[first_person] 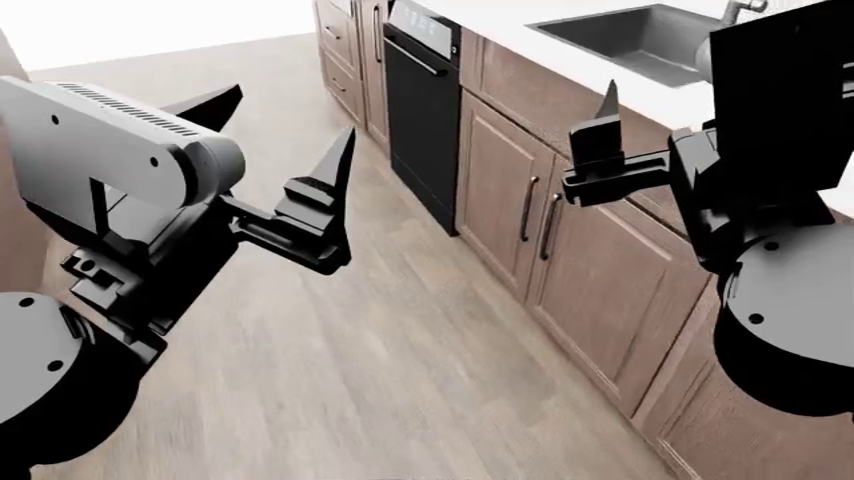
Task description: Move the drinks to the dining counter.
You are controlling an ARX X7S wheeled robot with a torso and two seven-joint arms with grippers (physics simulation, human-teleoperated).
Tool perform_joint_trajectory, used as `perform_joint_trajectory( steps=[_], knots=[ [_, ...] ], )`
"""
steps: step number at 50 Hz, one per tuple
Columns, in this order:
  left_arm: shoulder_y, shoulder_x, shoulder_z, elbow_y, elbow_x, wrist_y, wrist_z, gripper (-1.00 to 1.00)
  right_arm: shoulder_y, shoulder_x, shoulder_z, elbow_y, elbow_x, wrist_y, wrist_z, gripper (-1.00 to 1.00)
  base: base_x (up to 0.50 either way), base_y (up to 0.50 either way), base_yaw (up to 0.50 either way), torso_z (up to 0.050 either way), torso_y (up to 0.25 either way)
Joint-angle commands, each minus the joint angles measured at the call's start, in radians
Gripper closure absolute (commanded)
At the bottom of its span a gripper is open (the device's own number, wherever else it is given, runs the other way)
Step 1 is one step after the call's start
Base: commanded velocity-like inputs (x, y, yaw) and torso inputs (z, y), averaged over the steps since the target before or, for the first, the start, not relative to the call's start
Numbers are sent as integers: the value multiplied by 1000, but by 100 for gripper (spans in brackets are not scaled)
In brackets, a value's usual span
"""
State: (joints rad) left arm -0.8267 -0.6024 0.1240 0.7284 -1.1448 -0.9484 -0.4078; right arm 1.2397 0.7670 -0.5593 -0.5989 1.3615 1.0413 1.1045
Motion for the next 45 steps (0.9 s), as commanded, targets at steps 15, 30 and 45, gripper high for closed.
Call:
perform_joint_trajectory(
  steps=[15,30,45],
  knots=[
    [2,-6,6,1,-3,7,-4,-100,0,6,-2,-6,7,-2,7,-100,-45,-77,-500,0,0],
    [-12,-12,9,0,-13,5,-7,-100,16,-3,-10,3,8,5,4,-100,-51,-72,-500,0,0],
    [-4,-11,18,-1,-5,15,-7,-100,9,6,-10,-3,6,-1,7,-100,-50,-58,-500,0,0]
  ],
)
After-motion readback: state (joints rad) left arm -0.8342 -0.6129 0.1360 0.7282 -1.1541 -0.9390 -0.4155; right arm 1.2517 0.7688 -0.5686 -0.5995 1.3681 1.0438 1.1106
